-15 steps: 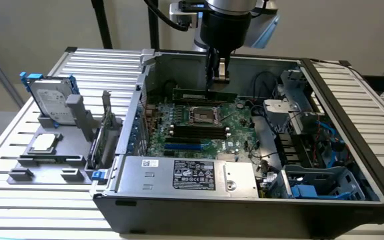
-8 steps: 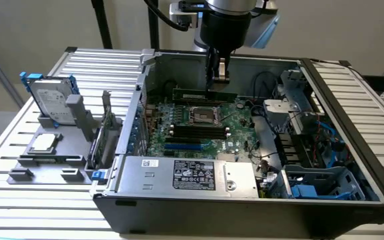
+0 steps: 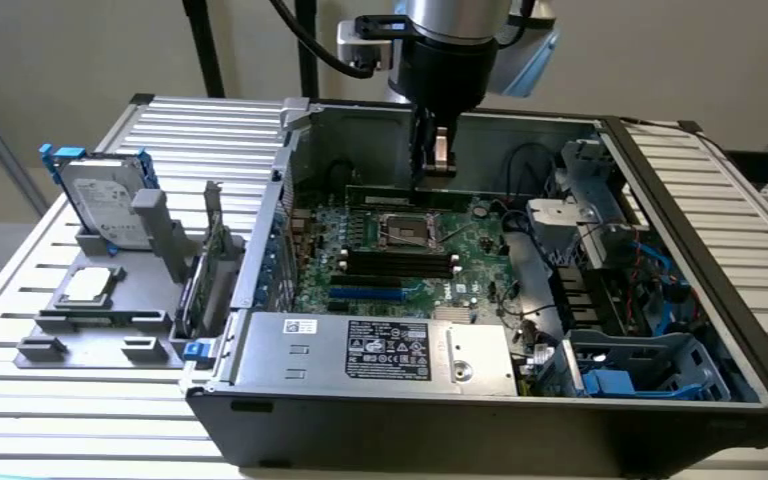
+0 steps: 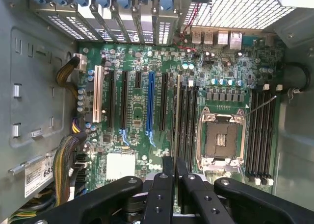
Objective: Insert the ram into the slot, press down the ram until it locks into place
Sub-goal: 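Insert the ram into the slot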
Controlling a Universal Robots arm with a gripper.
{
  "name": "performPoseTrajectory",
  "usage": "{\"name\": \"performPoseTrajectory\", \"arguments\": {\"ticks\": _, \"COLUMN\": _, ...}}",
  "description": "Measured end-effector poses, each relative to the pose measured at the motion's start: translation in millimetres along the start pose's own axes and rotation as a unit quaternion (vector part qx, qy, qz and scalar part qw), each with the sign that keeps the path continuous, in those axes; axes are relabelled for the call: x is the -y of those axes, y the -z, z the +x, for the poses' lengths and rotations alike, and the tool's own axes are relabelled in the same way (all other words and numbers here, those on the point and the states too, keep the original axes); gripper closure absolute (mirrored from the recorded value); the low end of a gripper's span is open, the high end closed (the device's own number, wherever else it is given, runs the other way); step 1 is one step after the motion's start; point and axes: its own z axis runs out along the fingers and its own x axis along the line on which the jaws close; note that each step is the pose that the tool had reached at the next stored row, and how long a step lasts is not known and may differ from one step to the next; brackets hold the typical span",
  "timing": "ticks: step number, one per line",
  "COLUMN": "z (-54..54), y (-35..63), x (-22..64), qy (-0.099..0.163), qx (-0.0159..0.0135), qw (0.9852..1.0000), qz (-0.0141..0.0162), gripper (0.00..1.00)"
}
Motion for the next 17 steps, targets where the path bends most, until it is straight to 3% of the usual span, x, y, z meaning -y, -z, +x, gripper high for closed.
{"name": "performPoseTrajectory", "arguments": {"ticks": 17, "z": -4.1, "y": -30.9, "x": 0.1, "qy": 0.000, "qx": -0.0001, "qw": 1.0000, "qz": 0.0040, "gripper": 0.87}}
